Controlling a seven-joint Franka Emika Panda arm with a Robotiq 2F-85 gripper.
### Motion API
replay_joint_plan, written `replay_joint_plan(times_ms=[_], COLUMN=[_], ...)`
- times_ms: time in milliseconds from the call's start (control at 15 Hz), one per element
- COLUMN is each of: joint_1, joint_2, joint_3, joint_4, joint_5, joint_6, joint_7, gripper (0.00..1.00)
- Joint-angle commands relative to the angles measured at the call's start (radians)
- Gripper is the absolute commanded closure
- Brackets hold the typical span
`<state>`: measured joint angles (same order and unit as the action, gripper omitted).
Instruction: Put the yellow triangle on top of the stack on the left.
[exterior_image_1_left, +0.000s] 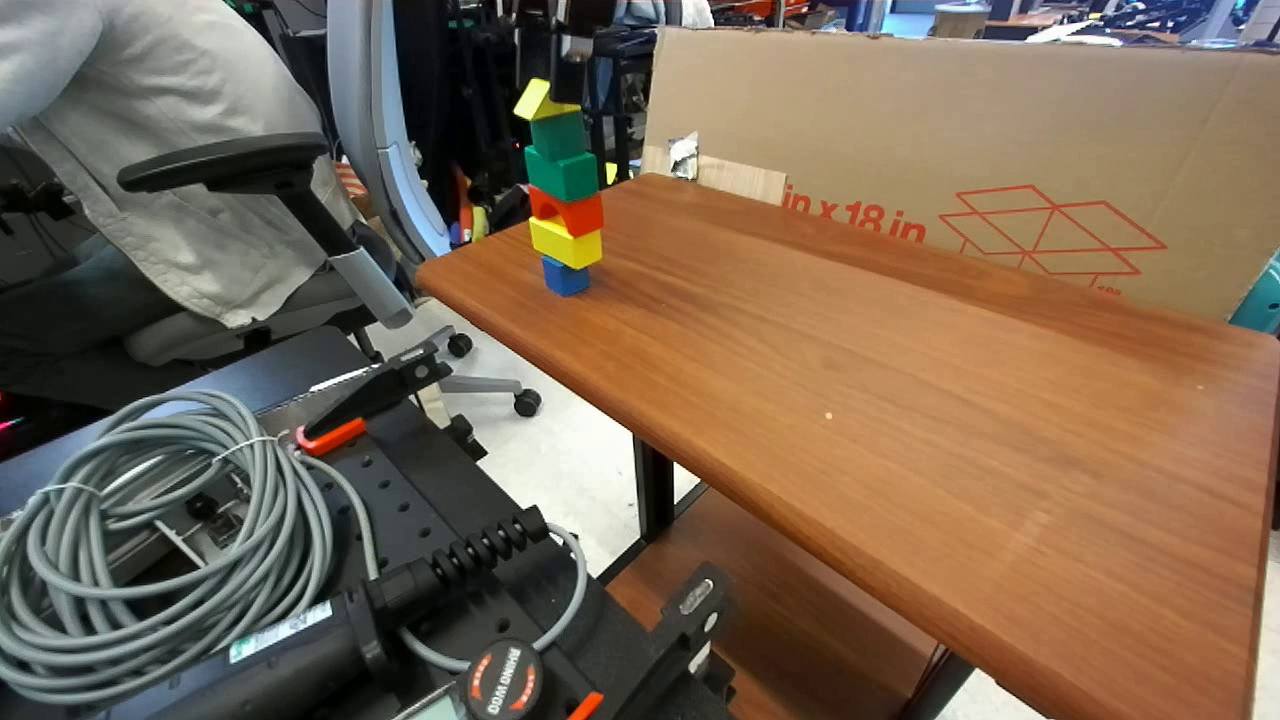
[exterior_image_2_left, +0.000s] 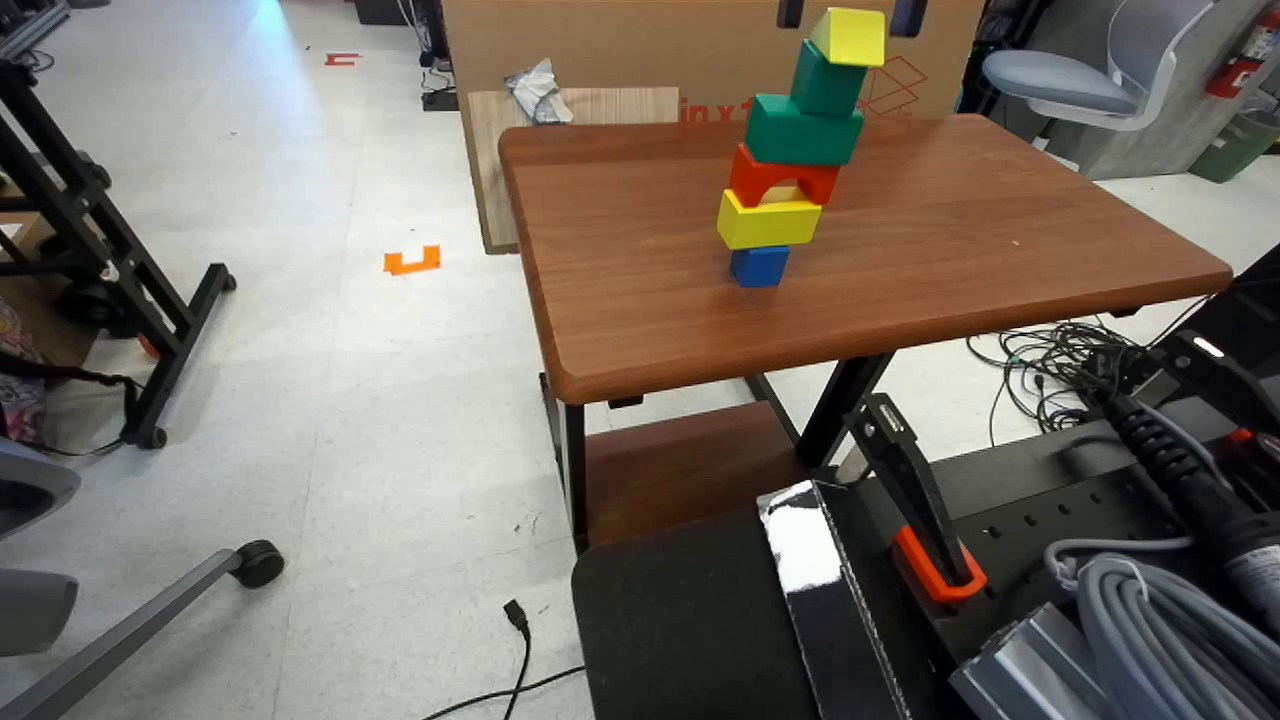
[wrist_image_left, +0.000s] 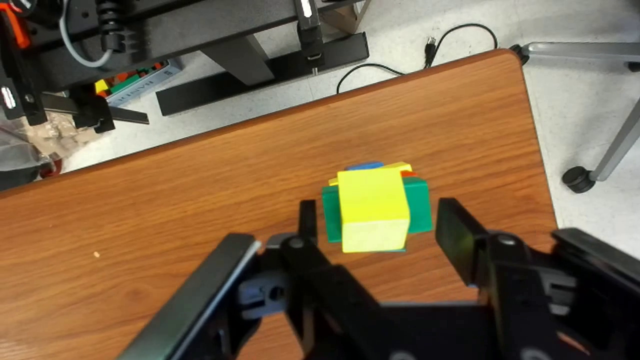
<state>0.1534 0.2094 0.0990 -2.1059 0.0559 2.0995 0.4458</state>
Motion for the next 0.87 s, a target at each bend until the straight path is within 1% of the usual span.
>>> replay_joint_plan(times_ms=[0,67,133,467,600,667,800], joint_1=[0.012,0.012,0.01,-0.006,-0.018,-0.013,-0.025], joint_2=[-0.035,-0.042,-0.051,-0.176,-0.217,-0.15,-0.191], joint_3=[-0.006,-0.007,-0.007,-0.014,-0.023,-0.008,-0.011], joint_4=[-0.018,-0.021,-0.025,-0.052,-0.068,-0.028,-0.045], joint_5=[-0.02,-0.021,-0.021,-0.038,-0.102,-0.056,-0.084], joint_6=[-0.008,-0.006,-0.007,-0.043,-0.053,-0.025,-0.04], joint_7=[0.031,0.034,0.035,0.031,0.02,0.019,0.019], gripper=[0.04,0.01,0.0,0.0,0.0,0.0,0.0])
